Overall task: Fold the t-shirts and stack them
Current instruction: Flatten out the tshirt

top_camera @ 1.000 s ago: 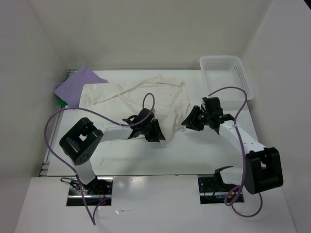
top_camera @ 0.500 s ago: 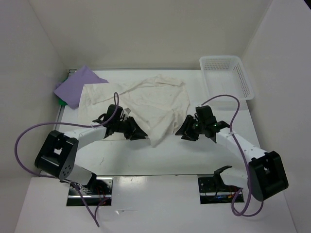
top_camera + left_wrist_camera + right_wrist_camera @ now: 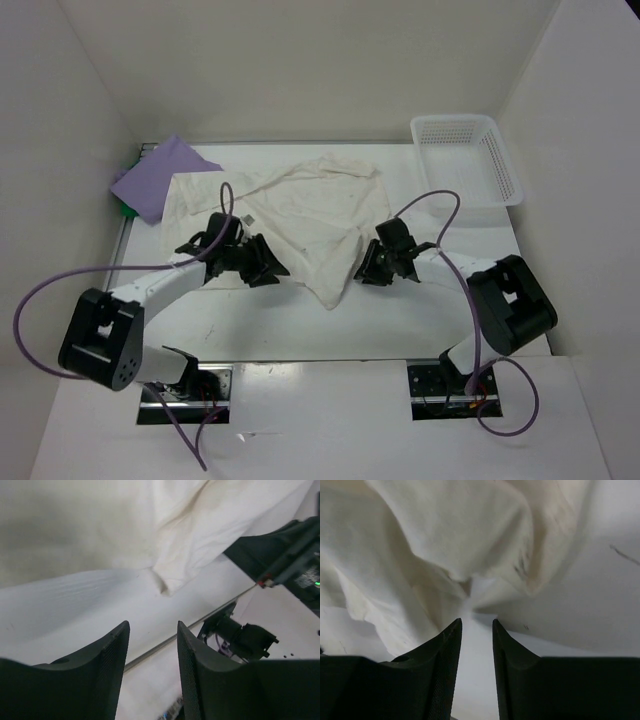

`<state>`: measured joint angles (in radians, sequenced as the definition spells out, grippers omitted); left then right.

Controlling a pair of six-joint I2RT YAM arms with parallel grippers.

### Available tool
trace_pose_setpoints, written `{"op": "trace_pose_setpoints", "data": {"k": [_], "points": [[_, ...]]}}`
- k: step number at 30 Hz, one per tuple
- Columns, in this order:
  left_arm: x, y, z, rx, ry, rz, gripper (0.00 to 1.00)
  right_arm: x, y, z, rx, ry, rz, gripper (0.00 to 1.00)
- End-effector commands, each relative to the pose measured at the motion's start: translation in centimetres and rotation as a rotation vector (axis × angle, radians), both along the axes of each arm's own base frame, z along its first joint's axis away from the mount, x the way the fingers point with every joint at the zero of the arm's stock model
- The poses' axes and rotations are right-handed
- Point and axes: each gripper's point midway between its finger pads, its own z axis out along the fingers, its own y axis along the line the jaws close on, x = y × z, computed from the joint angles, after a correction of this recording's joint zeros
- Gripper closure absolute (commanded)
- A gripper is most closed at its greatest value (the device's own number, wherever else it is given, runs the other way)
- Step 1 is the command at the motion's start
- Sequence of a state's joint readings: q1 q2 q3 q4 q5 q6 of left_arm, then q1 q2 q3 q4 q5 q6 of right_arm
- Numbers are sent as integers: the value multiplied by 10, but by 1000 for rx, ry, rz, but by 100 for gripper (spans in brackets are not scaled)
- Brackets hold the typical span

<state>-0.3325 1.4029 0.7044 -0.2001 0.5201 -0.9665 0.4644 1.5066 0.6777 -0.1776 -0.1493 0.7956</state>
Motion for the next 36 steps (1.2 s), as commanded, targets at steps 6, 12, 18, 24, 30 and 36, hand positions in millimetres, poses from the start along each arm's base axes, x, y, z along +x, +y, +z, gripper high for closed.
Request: {"op": "trace_pose_setpoints", "data": {"k": [6, 12, 18, 24, 30, 36], "points": [[19, 45, 1, 99, -119, 107, 48, 50, -3, -4, -64, -152, -64, 65], [23, 66, 4, 153, -146, 148, 48, 54, 5, -17, -53, -120, -45, 72], [27, 84, 2, 163, -141, 180, 48, 38, 10, -13, -27, -78, -18, 68], [35, 113, 1, 226, -155, 218, 48, 30, 8, -3, -5, -91, -23, 61], [46, 162, 10, 288, -159, 348, 48, 32, 13, -13, -9, -59, -3, 76], [44, 182, 8, 294, -128, 416, 48, 37, 13, -9, -20, -74, 0, 95]]}}
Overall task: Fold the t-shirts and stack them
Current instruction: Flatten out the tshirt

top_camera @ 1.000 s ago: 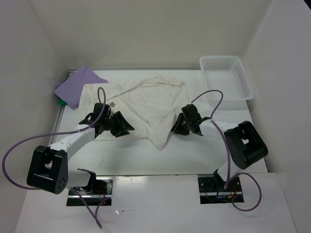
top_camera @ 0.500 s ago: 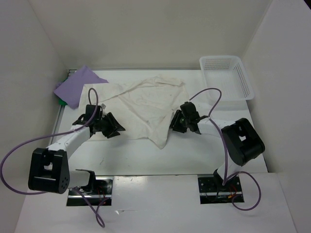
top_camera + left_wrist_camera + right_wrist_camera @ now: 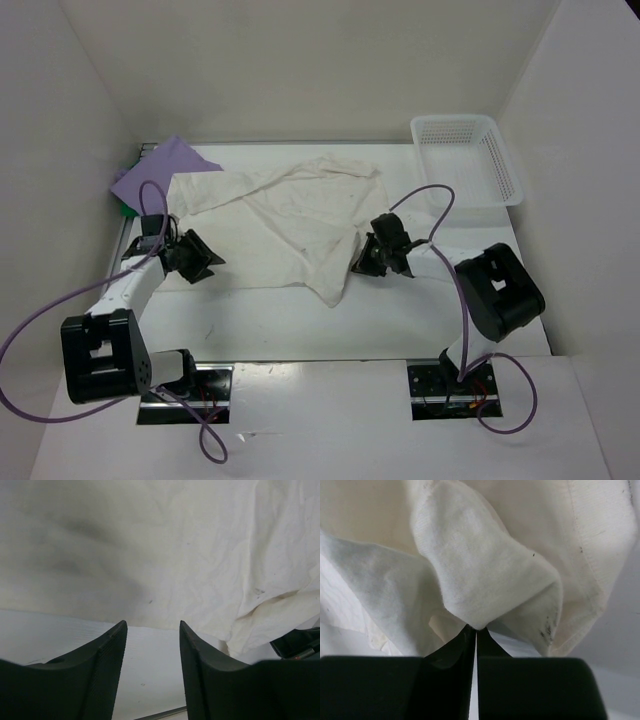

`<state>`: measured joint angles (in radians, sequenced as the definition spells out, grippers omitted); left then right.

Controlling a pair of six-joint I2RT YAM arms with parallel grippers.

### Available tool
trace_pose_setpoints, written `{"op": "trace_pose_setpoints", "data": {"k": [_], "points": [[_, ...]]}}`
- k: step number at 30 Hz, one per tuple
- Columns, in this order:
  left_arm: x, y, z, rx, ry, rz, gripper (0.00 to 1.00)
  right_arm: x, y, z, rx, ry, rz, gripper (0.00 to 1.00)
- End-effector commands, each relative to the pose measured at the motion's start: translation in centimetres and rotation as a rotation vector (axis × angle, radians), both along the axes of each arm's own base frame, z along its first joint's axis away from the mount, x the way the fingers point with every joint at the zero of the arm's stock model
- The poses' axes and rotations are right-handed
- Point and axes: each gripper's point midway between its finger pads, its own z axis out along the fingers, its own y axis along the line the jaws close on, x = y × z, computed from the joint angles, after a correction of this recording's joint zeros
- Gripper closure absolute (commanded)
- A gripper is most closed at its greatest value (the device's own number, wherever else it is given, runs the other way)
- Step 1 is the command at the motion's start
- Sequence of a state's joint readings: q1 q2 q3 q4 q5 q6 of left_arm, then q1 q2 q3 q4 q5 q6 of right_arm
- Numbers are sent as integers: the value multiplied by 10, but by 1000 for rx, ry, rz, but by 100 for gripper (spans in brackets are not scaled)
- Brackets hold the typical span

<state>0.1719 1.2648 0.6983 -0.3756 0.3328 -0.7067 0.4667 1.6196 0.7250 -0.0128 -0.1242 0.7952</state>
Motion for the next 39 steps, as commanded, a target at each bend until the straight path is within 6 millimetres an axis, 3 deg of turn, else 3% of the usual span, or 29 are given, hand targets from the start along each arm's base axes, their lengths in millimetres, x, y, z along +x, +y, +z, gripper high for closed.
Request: {"op": "trace_pose_setpoints", "data": {"k": [1, 4, 6, 8, 9, 11, 13, 17, 20, 22, 26, 30, 34, 39], "points": [[4, 12, 15, 36, -34, 24, 45, -3, -4, -2, -52, 24, 17, 98], [1, 28, 16, 67, -20, 99, 41, -13, -1, 24, -16, 24, 42, 100], [-1, 42, 21, 100, -18, 161, 39, -15, 1, 66, 34, -46, 53, 100], [-7, 64, 19, 155, 7, 257, 37, -27, -5, 89, 37, -52, 53, 100], [-8, 73, 24, 171, 5, 302, 35, -28, -5, 119, 68, -116, 54, 100], [-11, 89, 24, 206, 30, 379, 35, -36, -14, 141, 87, -129, 54, 100], [-18, 105, 16, 214, 77, 454, 39, -37, -29, 175, 140, -196, 37, 100], [-36, 126, -2, 171, 164, 587, 54, -41, -62, 209, 150, -261, 26, 100], [-49, 137, -9, 165, 224, 661, 59, -42, -78, 233, 141, -333, 30, 100], [-62, 138, -19, 164, 307, 705, 59, -49, -83, 241, 127, -348, 35, 100], [-68, 136, -19, 146, 357, 750, 59, -55, -77, 244, 156, -360, 56, 100], [-71, 116, -31, 48, 384, 723, 57, -55, -70, 232, 183, -348, 80, 100], [-76, 82, -46, -4, 387, 640, 51, -54, -69, 226, 181, -335, 79, 100], [-75, 70, -51, -23, 368, 611, 47, -50, -67, 222, 193, -324, 81, 100]]}}
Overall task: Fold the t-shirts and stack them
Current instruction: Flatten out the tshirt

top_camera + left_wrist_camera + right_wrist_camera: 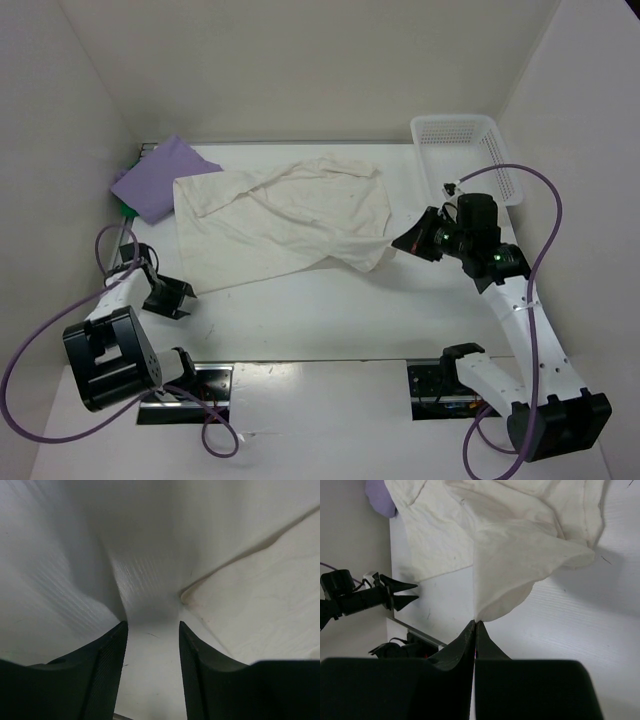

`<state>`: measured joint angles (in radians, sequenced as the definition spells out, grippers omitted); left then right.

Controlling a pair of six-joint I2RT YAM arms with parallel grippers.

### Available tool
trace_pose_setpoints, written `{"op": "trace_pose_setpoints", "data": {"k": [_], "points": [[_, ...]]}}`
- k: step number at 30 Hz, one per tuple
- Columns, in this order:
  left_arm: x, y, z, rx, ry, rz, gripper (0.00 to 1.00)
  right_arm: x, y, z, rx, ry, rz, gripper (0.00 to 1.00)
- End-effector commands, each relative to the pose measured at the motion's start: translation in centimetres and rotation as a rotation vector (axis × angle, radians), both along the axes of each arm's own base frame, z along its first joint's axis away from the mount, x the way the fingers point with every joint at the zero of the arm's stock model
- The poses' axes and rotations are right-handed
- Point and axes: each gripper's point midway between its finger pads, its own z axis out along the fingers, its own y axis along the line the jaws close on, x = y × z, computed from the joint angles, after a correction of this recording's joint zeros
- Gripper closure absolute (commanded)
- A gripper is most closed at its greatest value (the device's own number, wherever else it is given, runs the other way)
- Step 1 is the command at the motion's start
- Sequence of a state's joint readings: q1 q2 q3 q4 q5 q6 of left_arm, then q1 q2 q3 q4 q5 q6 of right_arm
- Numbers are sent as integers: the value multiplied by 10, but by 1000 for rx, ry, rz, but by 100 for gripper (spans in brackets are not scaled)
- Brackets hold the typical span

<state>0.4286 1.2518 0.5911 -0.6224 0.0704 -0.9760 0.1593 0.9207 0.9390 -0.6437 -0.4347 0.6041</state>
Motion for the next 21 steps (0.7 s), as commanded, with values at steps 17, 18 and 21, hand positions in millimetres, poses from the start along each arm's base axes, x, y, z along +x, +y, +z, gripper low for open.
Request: {"op": "trace_pose_setpoints", "data": {"k": [17, 18, 21], "points": [[33, 13, -1, 25, -205, 155, 66, -4, 5, -4, 25, 0, 16, 100], [37, 17, 1, 41, -223, 157, 69, -4, 5, -4, 25, 0, 16, 100], [49, 16, 9, 28, -277, 144, 81, -2, 4, 3, 22, -12, 9, 100]]}}
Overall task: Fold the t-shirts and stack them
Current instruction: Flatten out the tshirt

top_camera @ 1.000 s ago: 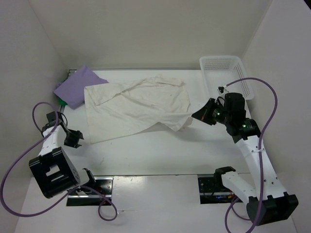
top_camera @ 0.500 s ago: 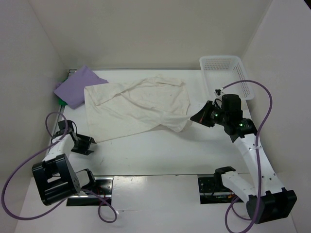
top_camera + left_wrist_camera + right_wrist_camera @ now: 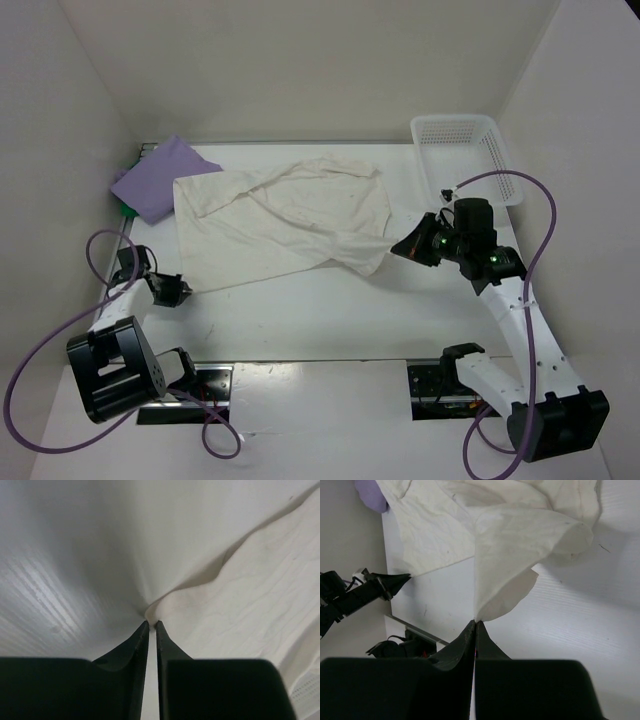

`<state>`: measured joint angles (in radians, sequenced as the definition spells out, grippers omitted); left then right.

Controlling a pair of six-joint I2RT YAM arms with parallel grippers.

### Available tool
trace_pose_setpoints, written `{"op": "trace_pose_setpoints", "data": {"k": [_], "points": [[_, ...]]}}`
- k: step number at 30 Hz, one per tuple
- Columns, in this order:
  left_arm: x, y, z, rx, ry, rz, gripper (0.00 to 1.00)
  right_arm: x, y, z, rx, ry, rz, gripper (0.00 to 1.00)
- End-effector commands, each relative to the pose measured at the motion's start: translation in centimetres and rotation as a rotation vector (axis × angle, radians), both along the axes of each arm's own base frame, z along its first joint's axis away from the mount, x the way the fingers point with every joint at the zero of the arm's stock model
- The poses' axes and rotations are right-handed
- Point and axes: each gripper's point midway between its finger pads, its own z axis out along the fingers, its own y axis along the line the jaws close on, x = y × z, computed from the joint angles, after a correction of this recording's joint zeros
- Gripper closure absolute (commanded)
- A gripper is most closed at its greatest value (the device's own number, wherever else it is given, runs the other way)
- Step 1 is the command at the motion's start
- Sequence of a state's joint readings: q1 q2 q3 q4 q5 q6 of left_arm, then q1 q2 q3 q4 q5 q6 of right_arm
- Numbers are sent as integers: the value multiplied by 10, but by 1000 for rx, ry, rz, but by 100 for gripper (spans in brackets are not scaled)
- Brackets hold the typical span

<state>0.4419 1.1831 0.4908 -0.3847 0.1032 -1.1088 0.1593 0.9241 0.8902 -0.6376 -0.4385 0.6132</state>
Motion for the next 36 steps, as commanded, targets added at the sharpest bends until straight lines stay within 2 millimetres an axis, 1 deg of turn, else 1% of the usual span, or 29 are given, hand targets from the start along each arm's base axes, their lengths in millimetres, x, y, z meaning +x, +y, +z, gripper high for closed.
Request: {"op": "trace_pose_setpoints", "data": {"k": [1, 2, 5, 7, 9, 10, 11, 12, 13, 14, 15, 16, 17, 18, 19, 20, 21, 22, 23, 24, 25, 26, 27, 29, 31, 32, 34, 35, 36], "points": [[20, 7, 11, 18, -86, 3, 84, 3, 4, 26, 23, -74, 11, 100], [23, 9, 15, 29, -94, -9, 90, 5, 2, 30, 18, -84, 2, 100], [30, 14, 30, 72, -120, -59, 100, 8, 1, 38, 8, -104, -2, 100], [47, 23, 56, 117, -170, -89, 100, 13, -2, 48, -10, -130, -14, 100], [65, 15, 86, 134, -245, -158, 100, 20, -10, 66, -50, -180, -49, 100], [82, 15, 119, 162, -315, -194, 100, 25, -14, 73, -77, -201, -62, 100], [91, 10, 134, 163, -345, -228, 100, 28, -19, 86, -97, -233, -84, 100], [103, -6, 153, 143, -398, -289, 100, 31, -24, 116, -112, -293, -109, 100], [110, -10, 171, 154, -426, -321, 100, 33, -35, 135, -144, -340, -161, 100], [125, -9, 213, 196, -498, -339, 100, 39, -40, 150, -176, -370, -177, 100], [133, -12, 239, 202, -560, -371, 100, 34, -47, 194, -180, -455, -209, 100], [139, -16, 263, 221, -605, -399, 100, 33, -51, 216, -192, -495, -231, 100], [149, -15, 284, 230, -649, -411, 100, 40, -61, 233, -217, -516, -294, 100], [156, -20, 337, 251, -764, -431, 100, 26, -63, 283, -199, -627, -311, 100], [163, -21, 358, 249, -811, -439, 100, 24, -71, 304, -207, -672, -353, 100], [165, -23, 380, 255, -858, -444, 100, 29, -68, 318, -201, -691, -357, 100], [163, -28, 433, 298, -976, -460, 100, 9, -68, 363, -154, -796, -368, 100], [167, -27, 452, 309, -1012, -455, 100, 5, -72, 382, -140, -838, -401, 100], [165, -27, 477, 338, -1061, -458, 100, -5, -73, 411, -102, -910, -417, 100], [161, -25, 499, 385, -1104, -449, 100, -9, -70, 422, -81, -935, -416, 100], [160, -19, 511, 431, -1109, -424, 100, -12, -74, 434, -75, -969, -432, 100], [147, -20, 549, 494, -1178, -412, 100, -22, -77, 451, -48, -1019, -444, 100], [139, -20, 564, 530, -1204, -402, 100, -19, -76, 454, -45, -1025, -446, 100], [135, -18, 582, 574, -1240, -395, 100, -15, -77, 467, -28, -1059, -465, 100], [146, -13, 580, 574, -1228, -384, 100, -8, -76, 477, -26, -1089, -480, 100], [152, -11, 575, 567, -1216, -385, 100, 3, -80, 476, -49, -1086, -514, 100], [177, -3, 558, 526, -1198, -384, 100, 51, -74, 456, -129, -1037, -528, 100], [186, 6, 548, 516, -1176, -367, 100, 64, -75, 461, -133, -1065, -560, 100], [201, 15, 536, 498, -1162, -360, 100, 99, -64, 443, -171, -1027, -545, 100]]}}
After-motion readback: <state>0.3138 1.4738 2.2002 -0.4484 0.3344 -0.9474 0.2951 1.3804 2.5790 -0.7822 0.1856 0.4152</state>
